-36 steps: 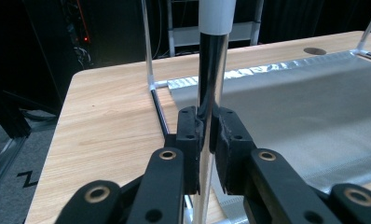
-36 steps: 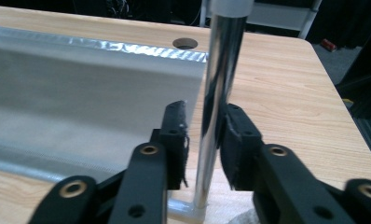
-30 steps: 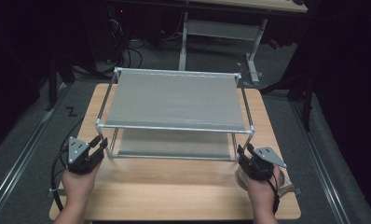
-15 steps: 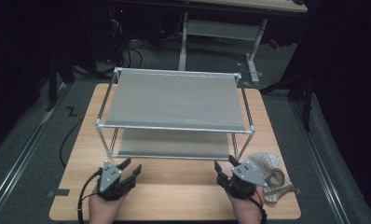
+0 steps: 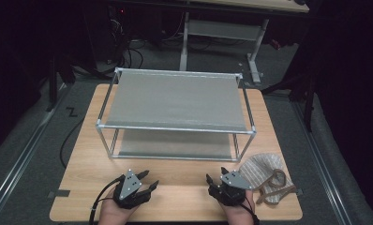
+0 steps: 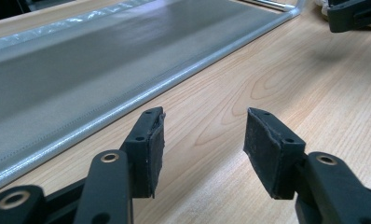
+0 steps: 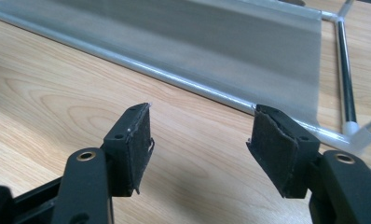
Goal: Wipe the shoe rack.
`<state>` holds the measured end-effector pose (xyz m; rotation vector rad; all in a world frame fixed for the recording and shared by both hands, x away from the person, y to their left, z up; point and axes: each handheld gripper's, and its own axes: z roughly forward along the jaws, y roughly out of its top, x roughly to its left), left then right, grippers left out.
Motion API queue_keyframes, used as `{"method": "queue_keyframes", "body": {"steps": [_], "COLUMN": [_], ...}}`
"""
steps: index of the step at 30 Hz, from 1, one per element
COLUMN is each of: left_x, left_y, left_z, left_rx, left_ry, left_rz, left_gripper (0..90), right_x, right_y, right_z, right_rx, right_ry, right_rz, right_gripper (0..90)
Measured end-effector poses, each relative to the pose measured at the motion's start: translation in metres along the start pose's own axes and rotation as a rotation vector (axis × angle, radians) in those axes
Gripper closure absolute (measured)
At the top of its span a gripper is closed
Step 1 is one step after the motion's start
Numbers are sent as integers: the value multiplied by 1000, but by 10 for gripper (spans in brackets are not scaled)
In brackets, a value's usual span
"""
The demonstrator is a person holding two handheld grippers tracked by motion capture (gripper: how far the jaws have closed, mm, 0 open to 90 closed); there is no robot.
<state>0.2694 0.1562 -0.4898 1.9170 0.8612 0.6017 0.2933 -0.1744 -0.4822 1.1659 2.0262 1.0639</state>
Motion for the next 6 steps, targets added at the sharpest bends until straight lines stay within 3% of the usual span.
{"method": "queue_keyframes", "body": {"steps": [6], "left_x": [2], "left_y": [1], "left_z": [2], "left_rx": [-1], "left_ry": [-2], "left_rz": [-9], "left_gripper": [474], "right_x": [-6], "right_y": [-3], "right_z": [2], "right_rx": [8], "right_ry": [-3], "right_rz": [27], "right_gripper": [368]}}
